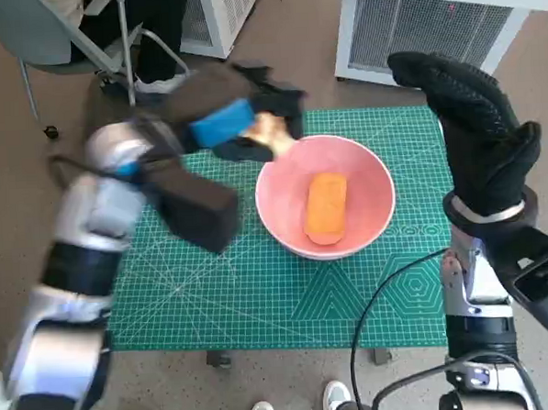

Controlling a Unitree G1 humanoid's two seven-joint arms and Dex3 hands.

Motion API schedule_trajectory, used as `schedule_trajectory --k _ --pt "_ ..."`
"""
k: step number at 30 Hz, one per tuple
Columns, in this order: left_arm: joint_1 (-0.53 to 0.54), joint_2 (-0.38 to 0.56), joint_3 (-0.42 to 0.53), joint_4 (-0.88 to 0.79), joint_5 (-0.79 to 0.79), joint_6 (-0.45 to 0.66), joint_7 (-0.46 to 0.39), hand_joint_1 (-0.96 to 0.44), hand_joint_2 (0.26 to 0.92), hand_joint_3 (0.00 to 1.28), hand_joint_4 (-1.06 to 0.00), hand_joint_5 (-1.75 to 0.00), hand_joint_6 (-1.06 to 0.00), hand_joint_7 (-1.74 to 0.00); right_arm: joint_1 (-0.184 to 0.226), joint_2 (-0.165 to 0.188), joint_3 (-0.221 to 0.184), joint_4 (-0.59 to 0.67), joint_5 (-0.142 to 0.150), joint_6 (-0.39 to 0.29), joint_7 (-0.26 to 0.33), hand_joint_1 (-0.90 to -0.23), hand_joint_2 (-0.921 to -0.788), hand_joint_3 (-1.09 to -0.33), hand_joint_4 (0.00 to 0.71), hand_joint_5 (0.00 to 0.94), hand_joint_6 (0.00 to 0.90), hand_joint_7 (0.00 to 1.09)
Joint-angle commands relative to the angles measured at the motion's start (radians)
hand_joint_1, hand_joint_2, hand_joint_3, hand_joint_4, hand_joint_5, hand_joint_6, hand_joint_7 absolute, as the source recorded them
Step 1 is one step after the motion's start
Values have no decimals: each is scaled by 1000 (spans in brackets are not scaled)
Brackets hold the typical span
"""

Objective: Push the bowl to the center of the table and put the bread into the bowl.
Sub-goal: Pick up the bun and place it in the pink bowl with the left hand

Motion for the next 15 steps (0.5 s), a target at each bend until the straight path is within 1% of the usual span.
schedule_trajectory --k 1,6,8,9,10,11,12,13,14,15 --pt "-38 -45 -34 94 33 -15 34 -1 920 84 -649 -1123 -628 -1249 20 -1 -1 -9 10 14 10 -537 -921 -834 -1 440 -1 585" --pt "-44 -91 -66 173 58 -2 50 -1 920 91 -654 -1150 -606 -1239 25 -7 -7 -15 10 15 11 -538 -921 -833 -1 440 -1 585" --pt "-42 -107 -71 196 55 14 40 -1 921 121 -624 -1196 -568 -1261 26 -10 -9 -15 9 13 10 -542 -921 -831 -1 441 -1 587" --pt "-41 -113 -72 205 53 22 32 -1 921 145 -589 -1216 -550 -1295 26 -10 -10 -15 8 13 10 -543 -921 -830 -1 441 -1 587" --pt "-38 -119 -76 210 50 46 4 -1 921 184 -534 -1250 -518 -1348 26 -12 -11 -15 7 12 9 -544 -921 -830 -1 442 -1 587" --pt "-36 -123 -79 214 48 63 -15 -23 909 179 -449 -888 -433 -1075 26 -12 -12 -14 6 11 9 -544 -921 -829 -1 442 -1 588" --pt "-34 -126 -86 216 47 93 -50 -31 911 165 -439 -721 -427 -931 26 -13 -13 -14 5 10 8 -545 -921 -829 -1 442 -1 588" --pt "-32 -129 -90 216 46 114 -74 -60 912 121 -341 -463 -383 -651 26 -13 -14 -14 4 10 8 -546 -921 -828 -1 443 -1 588" --pt "-34 -132 -97 217 48 146 -110 -78 915 87 -278 -297 -365 -451 27 -13 -14 -15 3 10 7 -546 -921 -828 -1 443 -1 589" --pt "-35 -134 -102 216 49 170 -136 -97 913 73 -228 -237 -340 -369 27 -13 -15 -15 2 10 6 -547 -921 -828 -1 443 -1 589"
